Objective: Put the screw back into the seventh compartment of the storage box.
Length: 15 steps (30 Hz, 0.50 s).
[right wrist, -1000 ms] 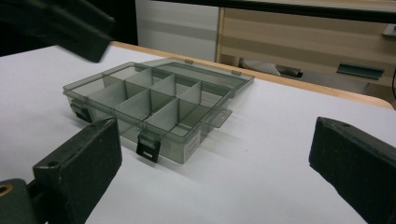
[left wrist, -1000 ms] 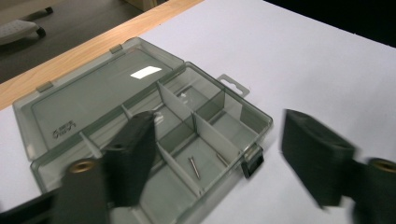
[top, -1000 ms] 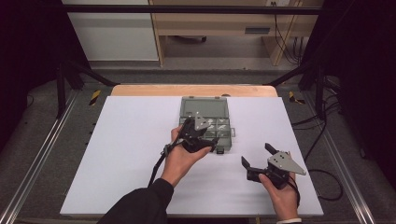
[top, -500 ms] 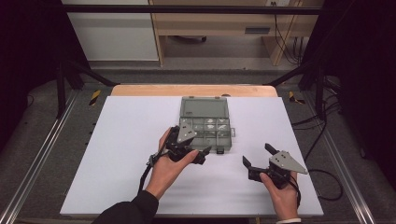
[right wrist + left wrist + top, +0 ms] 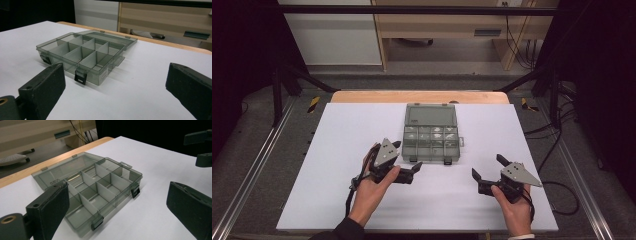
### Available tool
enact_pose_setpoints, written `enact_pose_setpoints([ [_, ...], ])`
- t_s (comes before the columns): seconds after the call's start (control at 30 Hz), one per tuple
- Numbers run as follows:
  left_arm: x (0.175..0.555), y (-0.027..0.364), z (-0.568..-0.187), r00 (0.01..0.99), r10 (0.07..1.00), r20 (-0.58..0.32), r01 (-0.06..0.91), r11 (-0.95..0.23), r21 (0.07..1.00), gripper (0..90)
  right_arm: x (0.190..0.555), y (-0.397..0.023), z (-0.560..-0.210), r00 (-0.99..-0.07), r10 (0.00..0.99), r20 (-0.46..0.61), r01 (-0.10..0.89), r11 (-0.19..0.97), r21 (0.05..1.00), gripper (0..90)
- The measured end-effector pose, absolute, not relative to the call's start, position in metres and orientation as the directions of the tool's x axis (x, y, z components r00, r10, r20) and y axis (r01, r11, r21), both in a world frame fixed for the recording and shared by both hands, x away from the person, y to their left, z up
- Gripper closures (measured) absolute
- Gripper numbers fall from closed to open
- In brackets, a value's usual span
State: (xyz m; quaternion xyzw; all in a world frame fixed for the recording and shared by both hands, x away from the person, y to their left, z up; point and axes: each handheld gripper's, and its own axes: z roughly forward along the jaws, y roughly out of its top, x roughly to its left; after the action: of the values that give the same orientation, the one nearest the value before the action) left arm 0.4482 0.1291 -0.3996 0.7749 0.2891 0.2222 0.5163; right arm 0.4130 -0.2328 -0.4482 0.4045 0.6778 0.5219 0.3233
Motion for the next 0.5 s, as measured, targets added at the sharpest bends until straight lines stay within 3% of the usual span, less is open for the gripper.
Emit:
enact_pose_setpoints([
  [0.5,0.421,0.210,-0.413,0.670,0.742,0.019,0.167,-0.176,0.970,3.2,0.412,-0.234,-0.448,-0.460,0.888,-0.003,0.203,0.108,0.973,3.4],
])
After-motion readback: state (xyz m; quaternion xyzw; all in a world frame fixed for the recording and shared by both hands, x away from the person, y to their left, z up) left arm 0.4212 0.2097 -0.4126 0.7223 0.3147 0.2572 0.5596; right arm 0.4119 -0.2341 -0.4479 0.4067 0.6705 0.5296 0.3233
